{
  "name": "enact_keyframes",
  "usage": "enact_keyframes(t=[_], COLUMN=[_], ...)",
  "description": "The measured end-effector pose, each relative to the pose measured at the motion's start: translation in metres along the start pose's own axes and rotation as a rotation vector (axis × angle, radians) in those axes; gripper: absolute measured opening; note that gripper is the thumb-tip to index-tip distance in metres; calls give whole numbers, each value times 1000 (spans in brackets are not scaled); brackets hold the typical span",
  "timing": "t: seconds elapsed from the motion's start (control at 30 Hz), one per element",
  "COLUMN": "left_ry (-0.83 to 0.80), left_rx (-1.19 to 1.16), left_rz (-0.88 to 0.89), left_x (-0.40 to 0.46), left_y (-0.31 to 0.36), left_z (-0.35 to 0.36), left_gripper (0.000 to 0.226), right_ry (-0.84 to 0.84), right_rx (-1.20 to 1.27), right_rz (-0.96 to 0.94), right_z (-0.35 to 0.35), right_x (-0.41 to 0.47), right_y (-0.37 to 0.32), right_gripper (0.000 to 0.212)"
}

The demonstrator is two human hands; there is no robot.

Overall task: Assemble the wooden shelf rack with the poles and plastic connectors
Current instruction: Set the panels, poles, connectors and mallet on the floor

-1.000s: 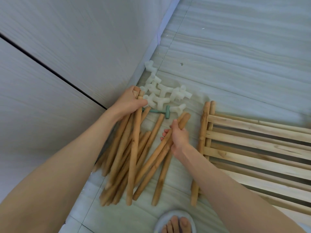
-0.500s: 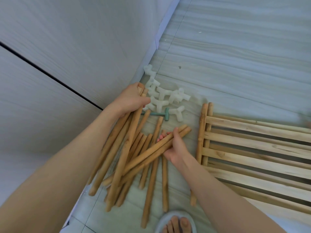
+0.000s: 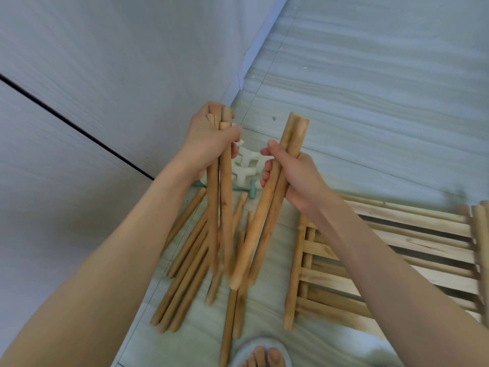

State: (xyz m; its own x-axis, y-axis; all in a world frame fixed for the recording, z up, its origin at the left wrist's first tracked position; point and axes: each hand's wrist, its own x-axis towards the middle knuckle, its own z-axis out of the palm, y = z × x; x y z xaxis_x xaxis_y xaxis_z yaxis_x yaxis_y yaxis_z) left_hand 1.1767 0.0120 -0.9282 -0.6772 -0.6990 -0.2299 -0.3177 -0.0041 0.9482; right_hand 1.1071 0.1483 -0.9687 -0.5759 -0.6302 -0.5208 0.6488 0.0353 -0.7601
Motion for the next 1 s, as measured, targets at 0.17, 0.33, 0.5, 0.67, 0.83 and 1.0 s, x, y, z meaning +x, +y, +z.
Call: enact_keyframes(t=[0.17,0.33,0.5,0.67,0.83,1.0], left_ry=[118,165,127,-32,-222,-345], left_rx=[-107,-135,-177,-214,-431,-387], left_rz=[161,289,290,334,192,120], left_x=[-26,-56,-76,-84,-86,-76], left_y=[20,21,3,-6,-1,1], left_z=[17,35,49,43,50,52], left_gripper=[26,26,22,39,49,54], right_ry=[53,52,-74,-145,-138,55], right_rx=[-227,-434,-599,-641,-629,-468], right_rz=[-273,-448,-463,-392,-380,-382], right_z=[13,4,-18,-33,-33,-23], right_x=[-25,-46,-62,-60,-48,-33], right_y=[-30,-29,7,29,46,56], right_gripper=[29,24,19,37,62,41])
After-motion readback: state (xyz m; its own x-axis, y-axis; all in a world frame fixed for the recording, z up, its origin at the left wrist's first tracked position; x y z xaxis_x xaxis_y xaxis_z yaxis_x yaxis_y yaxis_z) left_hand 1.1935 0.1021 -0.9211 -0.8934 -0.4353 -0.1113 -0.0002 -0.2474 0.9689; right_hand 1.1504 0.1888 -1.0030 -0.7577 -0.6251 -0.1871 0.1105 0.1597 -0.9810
